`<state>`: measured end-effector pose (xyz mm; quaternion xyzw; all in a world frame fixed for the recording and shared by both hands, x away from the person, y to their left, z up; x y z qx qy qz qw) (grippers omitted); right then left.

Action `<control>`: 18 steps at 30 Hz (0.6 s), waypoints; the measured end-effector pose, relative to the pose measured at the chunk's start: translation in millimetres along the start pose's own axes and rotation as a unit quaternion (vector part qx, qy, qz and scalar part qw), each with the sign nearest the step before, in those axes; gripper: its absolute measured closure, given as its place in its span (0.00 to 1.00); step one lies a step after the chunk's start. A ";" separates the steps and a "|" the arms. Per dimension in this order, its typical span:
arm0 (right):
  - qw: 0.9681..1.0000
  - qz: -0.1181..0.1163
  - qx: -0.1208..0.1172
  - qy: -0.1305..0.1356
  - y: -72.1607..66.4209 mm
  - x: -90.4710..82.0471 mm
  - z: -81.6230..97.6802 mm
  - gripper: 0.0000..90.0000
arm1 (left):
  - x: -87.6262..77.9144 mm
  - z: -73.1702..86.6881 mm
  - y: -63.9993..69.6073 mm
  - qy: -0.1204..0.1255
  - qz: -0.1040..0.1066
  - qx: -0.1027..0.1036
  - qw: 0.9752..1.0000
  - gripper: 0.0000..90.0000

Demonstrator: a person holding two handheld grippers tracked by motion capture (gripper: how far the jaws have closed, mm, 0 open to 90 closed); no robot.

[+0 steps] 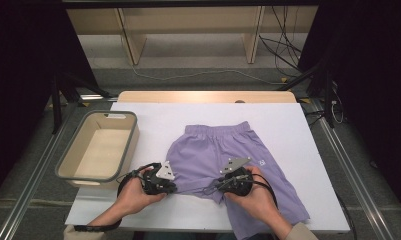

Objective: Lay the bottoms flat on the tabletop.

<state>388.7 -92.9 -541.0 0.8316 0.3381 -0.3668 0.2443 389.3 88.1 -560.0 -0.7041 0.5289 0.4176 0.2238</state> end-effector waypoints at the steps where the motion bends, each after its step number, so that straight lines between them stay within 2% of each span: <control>1: 1.000 0.003 0.001 -0.008 0.3 2.5 2.7 0.77 | 0.0 0.1 -0.3 0.000 -0.002 0.001 1.000 0.93; 3: 1.000 0.007 -0.002 -0.017 1.5 6.0 6.2 0.73 | 0.1 -0.1 -0.7 -0.001 -0.006 0.002 1.000 0.95; 6: 1.000 0.017 -0.005 -0.022 3.8 9.2 8.6 0.73 | -0.1 0.1 -0.1 -0.006 -0.008 0.003 1.000 0.99; 9: 0.999 0.019 -0.004 -0.026 3.3 12.4 11.4 0.80 | -0.1 -0.1 0.0 -0.004 -0.010 -0.002 1.000 1.00; 13: 1.000 0.017 0.014 -0.022 3.0 9.8 8.9 0.92 | -1.9 -0.8 0.3 0.003 -0.010 -0.010 1.000 1.00; 16: 1.000 0.010 0.019 -0.016 3.0 5.7 6.4 0.96 | -8.0 -3.9 -0.7 0.017 -0.011 -0.014 1.000 1.00; 18: 0.999 0.005 0.033 -0.010 2.1 2.7 3.2 0.96 | -14.6 -6.1 -1.8 0.029 -0.014 -0.018 0.999 1.00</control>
Point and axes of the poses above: each handheld gripper's, and its own axes: x roughly forward along the jaws, z roughly out of its underside, y roughly to its right, the point moved 10 cm from there along x, roughly forward along the jaws, and after that the axes turned 11 degrees about z, right-handed, at the moved point
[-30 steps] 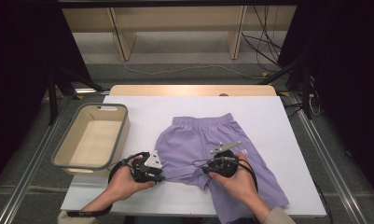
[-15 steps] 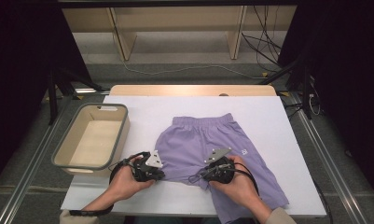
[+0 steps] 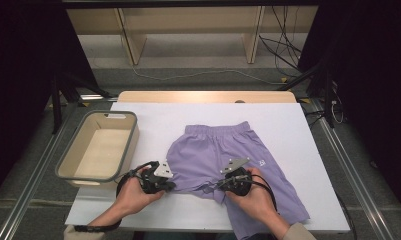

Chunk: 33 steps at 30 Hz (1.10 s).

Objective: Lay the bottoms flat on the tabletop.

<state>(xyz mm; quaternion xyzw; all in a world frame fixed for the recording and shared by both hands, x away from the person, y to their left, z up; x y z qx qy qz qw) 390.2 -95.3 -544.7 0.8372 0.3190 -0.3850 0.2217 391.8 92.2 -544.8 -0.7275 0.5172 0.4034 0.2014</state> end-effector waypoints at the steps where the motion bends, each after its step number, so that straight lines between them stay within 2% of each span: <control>1: 1.000 -0.003 0.004 0.005 -0.2 -1.9 -1.8 0.96 | -3.5 -1.0 -0.4 0.005 -0.001 -0.001 1.000 1.00; 6: 0.999 -0.019 0.020 0.023 -2.8 -10.5 -8.5 0.96 | -21.0 -7.1 0.4 0.038 -0.003 -0.010 0.999 1.00; 9: 0.999 -0.041 0.020 0.030 -9.8 -17.3 -11.5 0.96 | -32.0 -6.7 1.9 0.042 -0.003 -0.007 0.999 1.00; 11: 0.997 -0.066 0.022 0.035 -18.7 -24.6 -14.2 0.96 | -39.8 -6.9 5.4 0.051 0.001 -0.009 0.999 1.00; 14: 0.993 -0.107 0.011 0.037 -34.1 -35.6 -16.3 0.96 | -51.7 -4.0 11.8 0.060 0.005 -0.009 0.998 1.00; 20: 0.987 -0.157 -0.011 0.027 -64.3 -46.9 -11.1 0.96 | -62.6 12.3 26.3 0.050 0.022 -0.013 0.998 1.00; 22: 0.984 -0.175 -0.020 0.022 -73.5 -49.2 -8.9 0.96 | -63.7 16.9 29.8 0.046 0.025 -0.011 0.999 1.00; 25: 0.978 -0.207 -0.029 0.016 -85.4 -52.7 -5.9 0.96 | -66.3 21.6 34.9 0.044 0.032 -0.010 0.998 1.00; 28: 0.974 -0.224 -0.040 0.004 -94.3 -53.5 -0.5 0.96 | -69.6 24.4 40.7 0.044 0.043 -0.009 0.998 1.00; 33: 0.968 -0.245 -0.057 -0.023 -107.1 -53.2 11.0 0.96 | -71.8 31.8 49.2 0.018 0.056 0.002 0.998 1.00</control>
Point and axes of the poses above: each handheld gripper's, and its own axes: x roughly forward along the jaws, z roughly out of its underside, y roughly to its right, the point moved 10 cm from there along x, roughly forward along the jaws, and after that the axes turned 11 degrees about z, right-handed, at the moved point
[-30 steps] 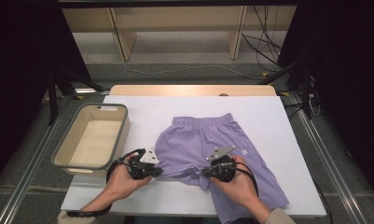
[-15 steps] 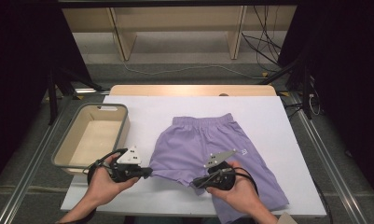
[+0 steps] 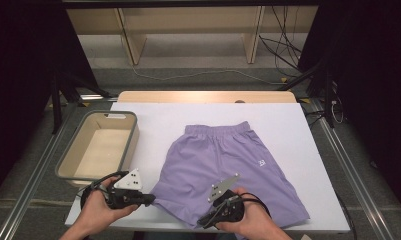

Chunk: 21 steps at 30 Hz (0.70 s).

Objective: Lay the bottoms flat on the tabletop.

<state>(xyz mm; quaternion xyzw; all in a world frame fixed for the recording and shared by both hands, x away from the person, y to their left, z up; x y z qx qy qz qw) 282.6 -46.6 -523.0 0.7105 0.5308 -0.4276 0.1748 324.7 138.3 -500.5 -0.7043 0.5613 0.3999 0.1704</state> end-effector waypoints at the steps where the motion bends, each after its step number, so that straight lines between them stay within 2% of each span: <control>1: 1.000 -0.006 -0.005 0.003 -1.9 1.4 0.4 0.96 | 0.1 1.2 1.4 -0.004 0.001 0.001 1.000 1.00; 4: 1.000 -0.015 -0.011 -0.009 -5.6 1.5 4.1 0.96 | -1.0 -0.9 4.3 0.003 0.007 0.011 1.000 0.99; 8: 0.999 -0.024 -0.016 -0.016 -8.5 1.4 7.2 0.93 | -5.7 -9.8 1.2 0.027 -0.002 0.013 1.000 0.88; 10: 0.999 -0.029 -0.013 -0.017 -10.2 0.9 8.0 0.90 | -5.8 -11.7 -3.7 0.038 -0.012 0.004 0.999 0.85; 12: 0.999 -0.033 -0.014 -0.023 -10.8 -0.3 9.4 0.87 | -3.1 -9.1 -10.7 0.035 -0.020 -0.011 0.999 0.82; 15: 0.998 -0.050 -0.004 -0.022 -14.0 -3.7 8.6 0.84 | 7.9 -0.9 -21.3 0.018 -0.025 -0.039 0.999 0.80; 17: 0.999 -0.039 0.000 -0.015 -10.6 -5.1 6.4 0.82 | 16.4 6.3 -27.4 -0.001 -0.026 -0.051 0.998 0.79; 18: 1.000 -0.025 0.009 -0.010 -6.1 -5.3 5.1 0.81 | 20.6 10.0 -30.1 -0.010 -0.026 -0.059 0.998 0.78; 20: 1.000 0.014 0.027 -0.006 8.1 -6.0 4.6 0.80 | 28.0 16.0 -34.8 -0.022 -0.029 -0.071 0.997 0.75; 21: 0.998 0.040 0.038 -0.002 16.9 -5.8 4.7 0.78 | 31.1 18.8 -35.3 -0.030 -0.026 -0.076 0.996 0.74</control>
Point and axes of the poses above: each handheld gripper's, and its own axes: x roughly forward along the jaws, z roughly out of its underside, y roughly to its right, the point moved 10 cm from there along x, roughly forward along the jaws, and after that the axes turned 11 degrees about z, right-handed, at the moved point
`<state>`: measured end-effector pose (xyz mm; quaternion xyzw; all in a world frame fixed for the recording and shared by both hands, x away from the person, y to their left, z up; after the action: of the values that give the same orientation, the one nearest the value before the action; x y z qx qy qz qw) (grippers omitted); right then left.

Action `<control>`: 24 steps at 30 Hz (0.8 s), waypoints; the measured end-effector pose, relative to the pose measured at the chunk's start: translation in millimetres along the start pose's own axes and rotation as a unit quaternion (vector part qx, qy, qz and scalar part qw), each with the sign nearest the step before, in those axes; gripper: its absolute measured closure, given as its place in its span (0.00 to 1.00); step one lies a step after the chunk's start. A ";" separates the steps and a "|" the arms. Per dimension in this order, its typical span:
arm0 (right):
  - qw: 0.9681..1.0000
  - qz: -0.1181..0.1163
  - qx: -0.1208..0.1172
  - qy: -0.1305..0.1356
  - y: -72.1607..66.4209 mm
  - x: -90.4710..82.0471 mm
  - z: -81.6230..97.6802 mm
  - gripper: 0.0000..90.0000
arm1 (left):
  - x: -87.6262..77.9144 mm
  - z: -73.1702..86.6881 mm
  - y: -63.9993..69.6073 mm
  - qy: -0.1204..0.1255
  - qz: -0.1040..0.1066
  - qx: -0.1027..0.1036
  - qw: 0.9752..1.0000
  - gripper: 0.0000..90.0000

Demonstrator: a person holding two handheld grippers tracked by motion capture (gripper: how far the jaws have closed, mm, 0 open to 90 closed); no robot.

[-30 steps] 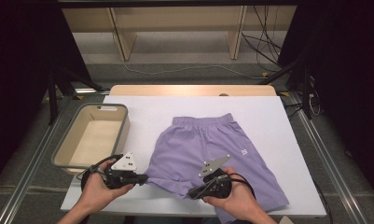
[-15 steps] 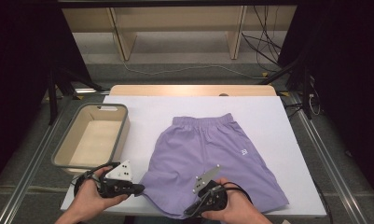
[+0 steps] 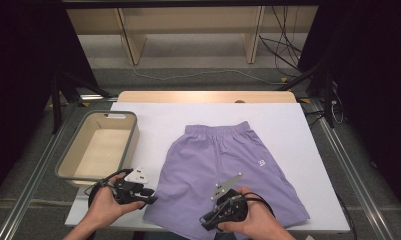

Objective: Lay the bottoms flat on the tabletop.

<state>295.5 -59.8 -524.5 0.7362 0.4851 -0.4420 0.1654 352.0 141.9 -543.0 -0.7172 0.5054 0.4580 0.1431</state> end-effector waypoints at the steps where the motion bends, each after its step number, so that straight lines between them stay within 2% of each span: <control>1: 1.000 0.024 0.005 0.003 8.3 1.3 0.1 0.76 | 3.2 1.5 0.7 -0.004 0.004 -0.006 1.000 0.73; 4: 0.998 0.057 0.021 -0.008 19.3 5.0 4.0 0.71 | 11.6 5.4 1.9 -0.018 0.011 -0.009 1.000 0.71; 7: 0.997 0.076 0.018 -0.020 22.0 11.6 7.8 0.69 | 16.3 8.7 2.2 -0.034 0.009 -0.006 0.999 0.74; 9: 0.996 0.082 0.013 -0.030 21.5 14.5 10.5 0.70 | 15.9 8.1 1.9 -0.038 0.001 0.000 0.999 0.80; 12: 0.995 0.087 0.005 -0.041 20.3 18.4 13.4 0.78 | 17.0 8.5 3.4 -0.047 -0.002 0.012 0.999 0.90; 14: 0.994 0.091 -0.002 -0.052 19.0 21.7 16.5 0.84 | 17.2 9.2 6.6 -0.053 0.001 0.008 0.999 0.98; 16: 0.994 0.092 -0.007 -0.058 17.4 24.0 18.6 0.90 | 16.4 11.6 10.5 -0.067 0.005 0.010 0.998 0.99; 20: 0.994 0.090 -0.008 -0.064 17.1 23.6 20.6 0.99 | 12.9 13.3 19.6 -0.072 0.014 0.015 0.997 0.99; 24: 0.994 0.087 -0.013 -0.068 16.0 23.0 21.5 1.00 | 10.6 14.2 21.9 -0.079 0.012 0.023 0.997 0.99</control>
<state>301.9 -68.8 -558.1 0.7418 0.4125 -0.4687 0.2449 326.7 135.2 -553.5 -0.6690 0.5113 0.5033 0.1940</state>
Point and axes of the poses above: each handheld gripper's, and its own axes: x roughly forward along the jaws, z roughly out of its underside, y roughly to its right, the point moved 10 cm from there along x, roughly forward along the jaws, and after that the axes turned 11 degrees about z, right-handed, at the moved point
